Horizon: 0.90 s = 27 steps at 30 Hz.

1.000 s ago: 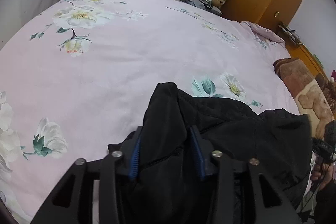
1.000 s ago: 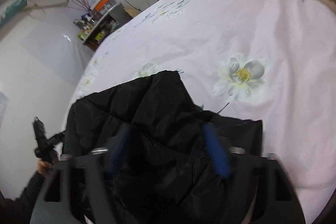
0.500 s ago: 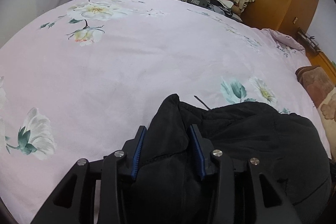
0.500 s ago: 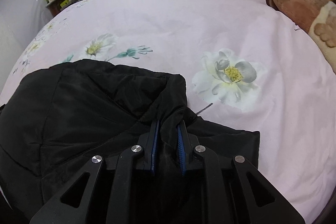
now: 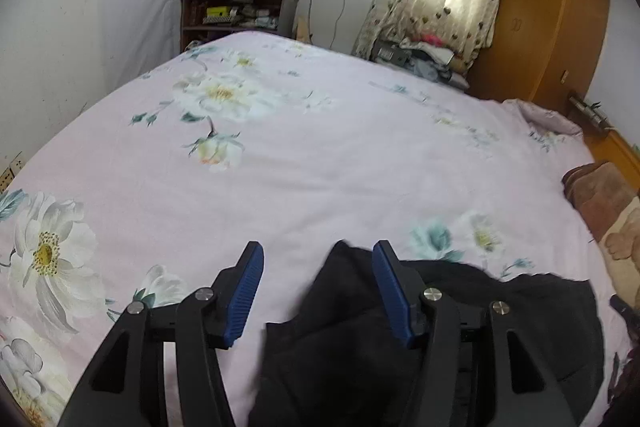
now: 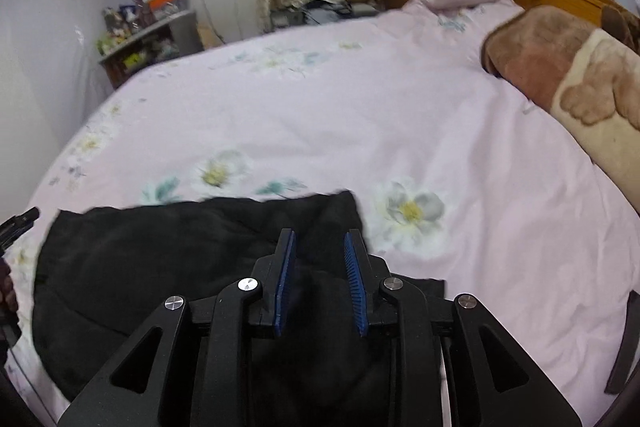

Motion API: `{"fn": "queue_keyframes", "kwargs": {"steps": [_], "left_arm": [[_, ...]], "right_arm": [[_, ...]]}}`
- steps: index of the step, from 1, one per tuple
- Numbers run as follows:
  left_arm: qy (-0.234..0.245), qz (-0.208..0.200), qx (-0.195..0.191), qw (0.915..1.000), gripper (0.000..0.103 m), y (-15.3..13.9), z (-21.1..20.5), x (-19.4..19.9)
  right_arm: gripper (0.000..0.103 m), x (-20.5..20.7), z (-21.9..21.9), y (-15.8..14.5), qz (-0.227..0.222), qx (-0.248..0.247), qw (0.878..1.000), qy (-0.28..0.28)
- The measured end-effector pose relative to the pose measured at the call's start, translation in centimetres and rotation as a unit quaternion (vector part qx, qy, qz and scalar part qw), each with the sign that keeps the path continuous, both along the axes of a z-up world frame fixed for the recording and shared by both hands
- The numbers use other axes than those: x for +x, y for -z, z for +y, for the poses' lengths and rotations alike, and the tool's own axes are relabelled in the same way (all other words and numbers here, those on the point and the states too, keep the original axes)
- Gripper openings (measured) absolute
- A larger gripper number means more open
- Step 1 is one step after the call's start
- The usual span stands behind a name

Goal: Fold large clothes

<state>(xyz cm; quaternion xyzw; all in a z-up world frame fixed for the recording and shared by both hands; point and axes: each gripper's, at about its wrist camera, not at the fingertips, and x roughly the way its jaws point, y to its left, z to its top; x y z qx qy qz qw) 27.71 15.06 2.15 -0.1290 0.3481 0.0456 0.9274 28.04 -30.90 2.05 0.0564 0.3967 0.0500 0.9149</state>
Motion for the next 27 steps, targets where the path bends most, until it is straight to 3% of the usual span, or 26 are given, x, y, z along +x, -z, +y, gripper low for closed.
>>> {"fn": "queue_keyframes", "kwargs": {"steps": [4,6,8,11,13,17,22,25,27], "left_arm": [[0.108,-0.01,-0.013,0.9941,0.064,0.0,-6.1,-0.3],[0.165,0.006,-0.018,0.9861,0.064,1.6,-9.4,0.3],[0.188,0.034,-0.009,0.9815,0.064,3.9,-11.5,1.7],[0.182,0.048,0.028,0.9818,0.065,6.8,-12.3,4.0],[0.174,0.052,0.023,0.9831,0.066,7.6,-12.1,4.8],[0.168,0.047,0.041,0.9839,0.066,8.7,-13.1,4.9],[0.172,0.065,0.055,0.9814,0.066,6.9,-13.3,4.6],[0.165,0.031,0.071,0.9833,0.066,4.6,-11.3,3.9],[0.149,0.031,0.089,0.9844,0.066,4.5,-9.4,4.5]], "right_arm": [[0.027,-0.8,4.8,0.4,-0.004,0.009,0.998,-0.062],[0.027,-0.1,6.9,2.1,0.016,0.002,0.997,-0.08],[0.028,1.0,7.9,4.1,0.03,-0.016,0.996,-0.08],[0.043,2.6,7.5,6.3,0.036,-0.04,0.996,-0.074],[0.043,3.4,6.3,7.4,0.05,-0.013,0.997,-0.061],[0.043,3.9,6.0,8.7,0.045,-0.006,0.998,-0.051],[0.043,3.5,6.2,8.1,0.05,-0.019,0.998,-0.044],[0.043,2.8,5.0,5.3,0.015,-0.025,0.999,-0.03],[0.043,2.8,3.9,5.0,0.015,-0.037,0.999,-0.014]]}}
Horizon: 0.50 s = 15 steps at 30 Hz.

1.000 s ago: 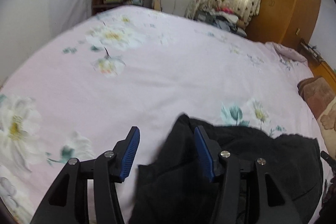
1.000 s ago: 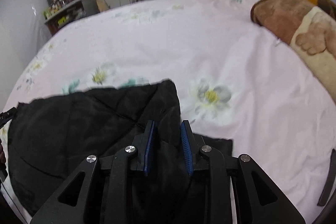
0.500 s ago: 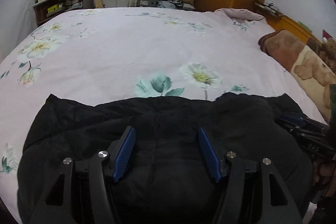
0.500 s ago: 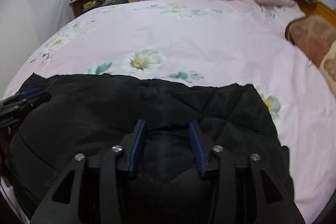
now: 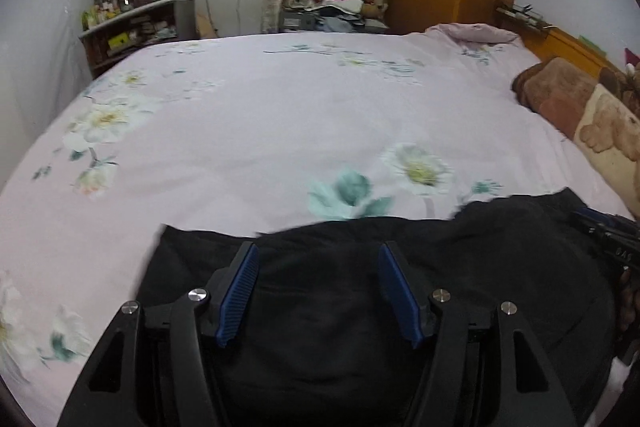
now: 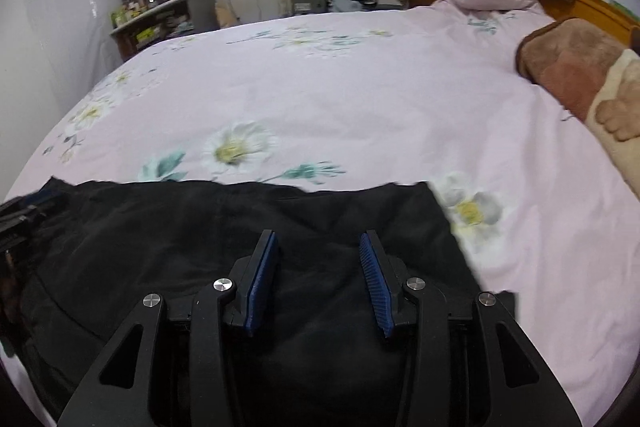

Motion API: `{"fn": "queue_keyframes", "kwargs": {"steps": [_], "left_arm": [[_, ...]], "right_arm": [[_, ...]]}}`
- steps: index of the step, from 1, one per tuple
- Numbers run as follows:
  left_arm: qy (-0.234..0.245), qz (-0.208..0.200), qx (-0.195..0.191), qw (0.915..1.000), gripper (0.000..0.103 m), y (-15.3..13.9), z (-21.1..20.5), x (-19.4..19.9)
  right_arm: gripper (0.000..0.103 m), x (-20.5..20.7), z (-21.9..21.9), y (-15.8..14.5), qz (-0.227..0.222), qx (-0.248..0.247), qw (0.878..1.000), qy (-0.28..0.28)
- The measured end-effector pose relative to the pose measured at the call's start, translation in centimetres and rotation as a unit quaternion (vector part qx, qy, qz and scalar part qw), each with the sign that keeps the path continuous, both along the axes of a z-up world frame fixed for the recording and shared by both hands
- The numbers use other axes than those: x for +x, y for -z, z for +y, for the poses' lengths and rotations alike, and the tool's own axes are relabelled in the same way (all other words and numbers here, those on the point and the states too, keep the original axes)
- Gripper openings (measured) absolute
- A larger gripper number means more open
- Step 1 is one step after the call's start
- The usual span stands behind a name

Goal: Fold large clothes

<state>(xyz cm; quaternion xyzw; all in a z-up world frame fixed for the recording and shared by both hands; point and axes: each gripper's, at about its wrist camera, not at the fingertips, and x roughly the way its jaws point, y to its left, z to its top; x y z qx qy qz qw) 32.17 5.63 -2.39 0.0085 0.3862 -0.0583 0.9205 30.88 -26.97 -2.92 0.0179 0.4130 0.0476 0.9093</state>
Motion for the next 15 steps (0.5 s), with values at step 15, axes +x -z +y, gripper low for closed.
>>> {"fn": "queue_keyframes", "kwargs": {"steps": [15], "left_arm": [[-0.049,0.013,-0.035,0.9981,0.066,6.2,3.2,1.4]], "right_arm": [[0.043,1.4,-2.9,6.1,0.028,0.012,0.999,0.036]]}}
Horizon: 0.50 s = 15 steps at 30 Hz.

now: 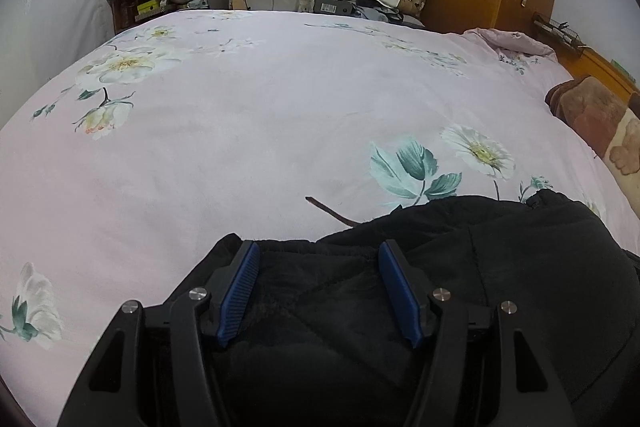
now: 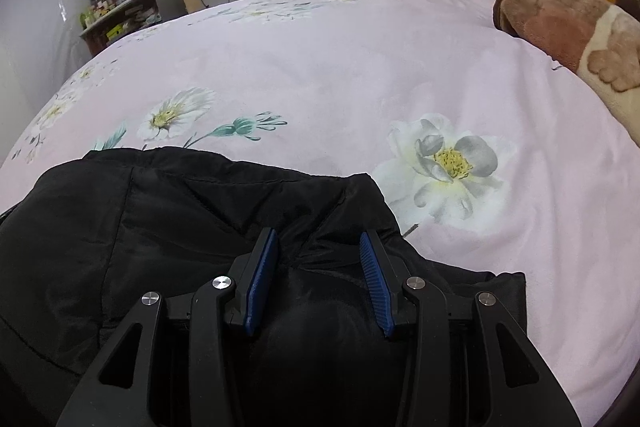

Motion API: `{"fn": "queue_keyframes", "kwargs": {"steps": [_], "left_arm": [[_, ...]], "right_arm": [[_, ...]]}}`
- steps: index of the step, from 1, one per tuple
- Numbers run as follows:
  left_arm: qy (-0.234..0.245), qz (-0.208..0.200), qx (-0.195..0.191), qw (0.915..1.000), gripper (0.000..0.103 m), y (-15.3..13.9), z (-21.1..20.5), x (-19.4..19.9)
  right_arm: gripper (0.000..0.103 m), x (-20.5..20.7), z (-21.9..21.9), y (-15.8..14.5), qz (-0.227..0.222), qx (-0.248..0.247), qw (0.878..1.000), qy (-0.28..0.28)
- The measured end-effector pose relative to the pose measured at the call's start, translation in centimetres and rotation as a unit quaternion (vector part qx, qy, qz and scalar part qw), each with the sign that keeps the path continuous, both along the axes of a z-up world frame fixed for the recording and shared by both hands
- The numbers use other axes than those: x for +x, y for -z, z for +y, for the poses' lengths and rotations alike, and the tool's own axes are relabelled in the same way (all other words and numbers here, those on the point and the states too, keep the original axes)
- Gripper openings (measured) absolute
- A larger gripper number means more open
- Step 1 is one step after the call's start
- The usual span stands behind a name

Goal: Fold large clothes

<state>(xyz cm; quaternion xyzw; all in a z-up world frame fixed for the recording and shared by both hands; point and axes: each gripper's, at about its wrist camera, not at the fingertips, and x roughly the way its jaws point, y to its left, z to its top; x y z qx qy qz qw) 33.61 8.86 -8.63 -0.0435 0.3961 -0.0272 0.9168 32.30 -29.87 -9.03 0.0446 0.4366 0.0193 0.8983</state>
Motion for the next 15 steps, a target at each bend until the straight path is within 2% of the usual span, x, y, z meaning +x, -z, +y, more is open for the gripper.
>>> {"fn": "queue_keyframes", "kwargs": {"steps": [10,15], "left_arm": [[-0.003,0.003,0.007,1.0,0.066,0.2,-0.2,0.3],[0.002,0.025,0.025,0.9994,0.062,-2.3,-0.7,0.3]], "right_arm": [[0.043,0.1,0.0,0.4,-0.002,-0.001,1.0,0.003],[0.043,0.3,0.3,-1.3,0.019,-0.016,1.0,0.007]]}}
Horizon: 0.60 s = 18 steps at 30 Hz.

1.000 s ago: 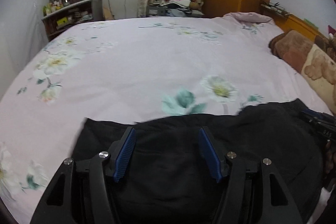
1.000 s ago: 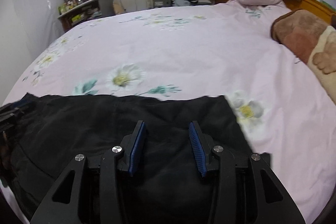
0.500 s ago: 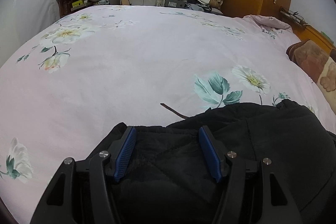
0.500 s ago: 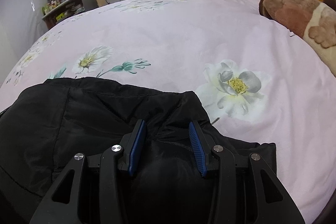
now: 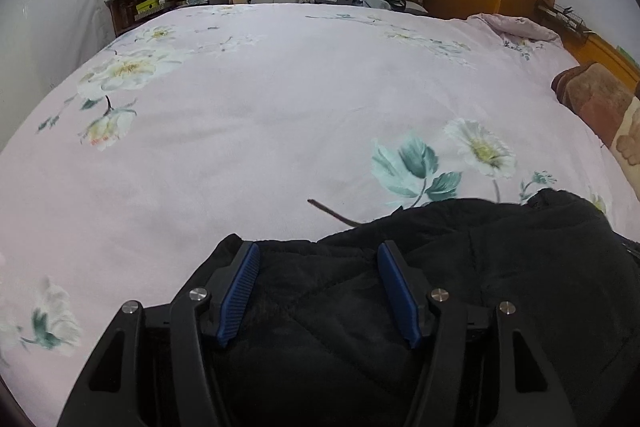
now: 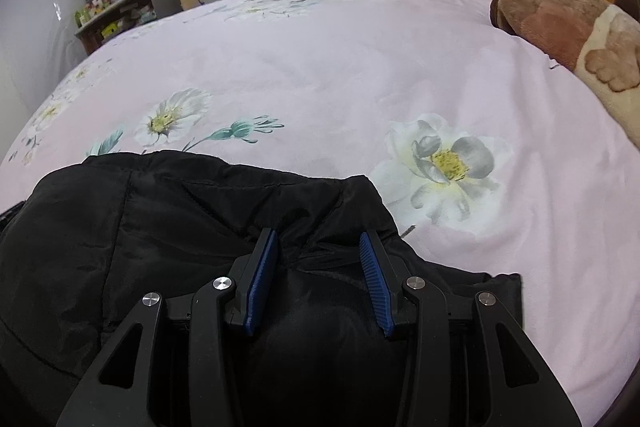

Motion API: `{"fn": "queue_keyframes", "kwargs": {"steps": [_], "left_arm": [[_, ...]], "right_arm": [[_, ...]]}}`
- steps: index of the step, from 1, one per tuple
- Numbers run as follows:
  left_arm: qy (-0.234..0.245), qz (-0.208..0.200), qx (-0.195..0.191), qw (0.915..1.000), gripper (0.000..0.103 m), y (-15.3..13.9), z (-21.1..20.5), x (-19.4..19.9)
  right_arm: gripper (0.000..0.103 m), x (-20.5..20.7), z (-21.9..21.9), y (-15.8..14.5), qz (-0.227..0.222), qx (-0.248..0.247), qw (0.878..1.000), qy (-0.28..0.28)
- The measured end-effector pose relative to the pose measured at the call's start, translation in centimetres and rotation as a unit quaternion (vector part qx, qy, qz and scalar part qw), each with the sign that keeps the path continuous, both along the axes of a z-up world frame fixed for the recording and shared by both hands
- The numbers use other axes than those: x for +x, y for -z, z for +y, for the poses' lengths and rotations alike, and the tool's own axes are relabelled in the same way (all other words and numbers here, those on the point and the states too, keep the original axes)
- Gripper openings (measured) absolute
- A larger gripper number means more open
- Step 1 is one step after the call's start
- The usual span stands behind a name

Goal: Fold large clothes

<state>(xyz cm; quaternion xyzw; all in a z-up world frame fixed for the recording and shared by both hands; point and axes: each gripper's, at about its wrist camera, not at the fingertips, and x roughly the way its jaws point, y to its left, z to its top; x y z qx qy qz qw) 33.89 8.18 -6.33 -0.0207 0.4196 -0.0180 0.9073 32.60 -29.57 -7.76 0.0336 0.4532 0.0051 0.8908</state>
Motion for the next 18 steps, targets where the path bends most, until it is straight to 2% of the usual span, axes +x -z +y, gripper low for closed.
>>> {"fn": "queue_keyframes", "kwargs": {"steps": [4,8,11,14,18], "left_arm": [[0.001,-0.028,-0.027,0.9993,0.061,-4.2,-0.3,-2.1],[0.049,-0.064,-0.067,0.9945,0.061,-7.2,-3.6,-4.2],[0.086,-0.048,-0.07,0.9927,0.062,-6.0,-7.0,-4.1],[0.093,-0.001,-0.056,0.9941,0.062,-1.9,-8.9,-2.9],[0.09,-0.009,-0.05,0.9947,0.062,-0.2,-9.3,-2.3]], "right_arm": [[0.043,-1.7,1.0,-4.1,-0.027,-0.003,1.0,-0.002],[0.043,-4.1,4.5,-7.7,-0.075,0.031,0.996,-0.036],[0.043,-3.9,7.9,-6.6,-0.057,0.044,0.994,-0.077],[0.043,-3.2,9.0,-3.9,-0.044,0.019,0.996,-0.078],[0.043,-2.0,8.3,-1.5,-0.039,0.032,0.996,-0.078]]}}
